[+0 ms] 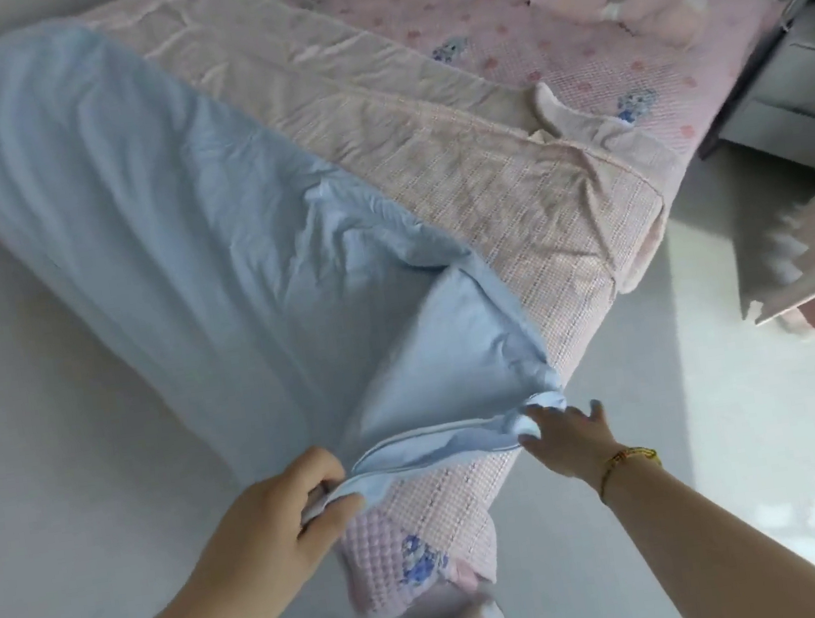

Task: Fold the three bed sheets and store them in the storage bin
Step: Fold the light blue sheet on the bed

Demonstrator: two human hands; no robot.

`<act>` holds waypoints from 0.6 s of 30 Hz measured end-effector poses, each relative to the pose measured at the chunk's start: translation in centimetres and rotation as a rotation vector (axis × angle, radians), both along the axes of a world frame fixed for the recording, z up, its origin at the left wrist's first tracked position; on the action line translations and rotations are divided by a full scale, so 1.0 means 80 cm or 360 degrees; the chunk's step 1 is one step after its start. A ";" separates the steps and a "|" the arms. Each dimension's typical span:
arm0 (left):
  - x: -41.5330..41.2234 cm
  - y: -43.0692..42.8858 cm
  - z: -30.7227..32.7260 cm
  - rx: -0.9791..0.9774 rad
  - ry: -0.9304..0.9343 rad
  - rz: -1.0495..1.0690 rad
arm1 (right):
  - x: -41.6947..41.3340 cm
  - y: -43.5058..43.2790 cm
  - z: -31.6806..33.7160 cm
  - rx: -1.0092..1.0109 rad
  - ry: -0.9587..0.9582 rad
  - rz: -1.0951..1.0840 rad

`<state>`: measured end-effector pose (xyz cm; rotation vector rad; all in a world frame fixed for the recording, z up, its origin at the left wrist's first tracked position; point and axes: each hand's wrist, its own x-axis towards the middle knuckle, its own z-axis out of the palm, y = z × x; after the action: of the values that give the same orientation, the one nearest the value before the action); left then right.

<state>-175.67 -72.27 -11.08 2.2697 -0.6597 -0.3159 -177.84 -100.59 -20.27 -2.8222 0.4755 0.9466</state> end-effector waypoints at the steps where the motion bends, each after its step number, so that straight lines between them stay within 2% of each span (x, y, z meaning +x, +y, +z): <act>1: -0.007 0.006 0.002 -0.0001 -0.0006 0.0022 | -0.005 -0.005 -0.003 -0.0002 -0.0087 -0.0089; 4: -0.027 0.017 0.009 0.0079 -0.0065 0.0056 | -0.019 -0.007 -0.011 0.0092 -0.0279 -0.0293; 9: -0.028 0.014 0.003 0.0257 -0.0337 0.0134 | -0.016 0.014 -0.037 0.0180 -0.0310 -0.0178; 11: -0.018 0.008 -0.001 0.0357 -0.0501 0.0158 | -0.001 0.014 -0.053 0.0123 -0.0470 -0.0146; 13: -0.009 0.002 -0.002 0.0413 -0.0537 0.0220 | 0.016 0.006 -0.066 0.0105 -0.0616 -0.0239; 18: 0.031 -0.024 -0.019 0.0430 -0.0414 0.0672 | 0.051 -0.029 -0.120 -0.0036 -0.0256 0.0051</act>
<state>-173.17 -74.16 -12.64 2.6638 -0.2579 0.1040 -173.76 -102.93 -29.86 -2.9039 0.4252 0.7156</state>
